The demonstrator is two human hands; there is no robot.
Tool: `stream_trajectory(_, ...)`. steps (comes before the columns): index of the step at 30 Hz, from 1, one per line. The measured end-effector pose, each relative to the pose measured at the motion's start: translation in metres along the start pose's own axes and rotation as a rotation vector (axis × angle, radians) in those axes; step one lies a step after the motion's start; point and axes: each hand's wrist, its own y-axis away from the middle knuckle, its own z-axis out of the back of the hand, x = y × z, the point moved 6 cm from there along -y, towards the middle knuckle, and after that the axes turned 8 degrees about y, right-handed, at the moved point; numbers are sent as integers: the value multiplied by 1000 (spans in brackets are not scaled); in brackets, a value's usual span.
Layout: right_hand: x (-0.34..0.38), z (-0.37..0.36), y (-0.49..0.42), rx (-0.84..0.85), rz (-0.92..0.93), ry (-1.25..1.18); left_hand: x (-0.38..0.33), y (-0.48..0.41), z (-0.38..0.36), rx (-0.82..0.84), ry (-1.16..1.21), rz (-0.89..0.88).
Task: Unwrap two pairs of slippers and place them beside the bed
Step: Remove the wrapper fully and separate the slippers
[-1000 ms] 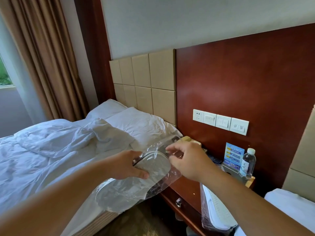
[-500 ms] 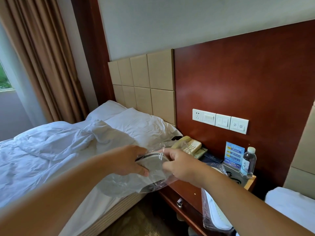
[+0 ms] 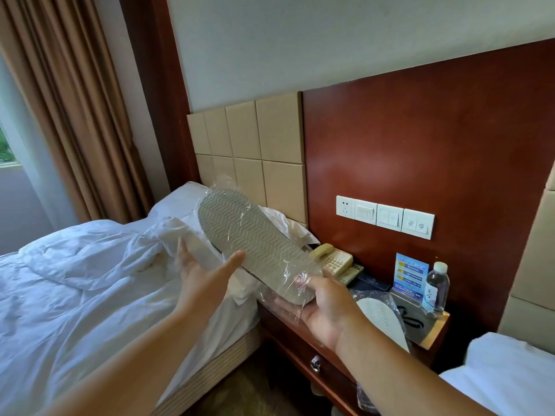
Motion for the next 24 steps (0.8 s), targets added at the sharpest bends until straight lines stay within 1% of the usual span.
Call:
stream_trajectory(2, -6, -5, 4, 66, 3, 58, 12, 9, -21, 166, 456, 286)
stream_trajectory(3, -9, -8, 6, 101, -7, 98, 13, 14, -31, 245, 595, 375)
stream_trajectory(4, -13, -10, 8, 115, -20, 148, 13, 16, -37, 285, 649, 411)
stream_trajectory(6, -16, -10, 12, 89, -34, 240, 12, 14, -40, 272, 663, 386)
stream_trajectory(10, -12, -1, 16, 80, -67, 277, -2, -3, -22, 135, 710, 234)
stream_trajectory(13, -9, 8, 16, 79, -94, 371, -11, -5, -18, 133, 698, 191)
stream_trajectory(16, -10, 10, 14, 68, -116, 389, -9, 0, -24, 129, 664, 237)
stream_trajectory(18, -10, 10, 11, 40, -102, 359, -1, 10, -32, 135, 637, 303)
stream_trajectory(20, -10, 9, 8, 26, -79, 317, 12, 24, -45, 166, 666, 366)
stream_trajectory(22, -12, 3, 8, 45, -60, 326, 23, 39, -61, 208, 702, 381)
stream_trajectory(24, -16, 1, 9, 51, -52, 369, 28, 46, -71, 225, 712, 357)
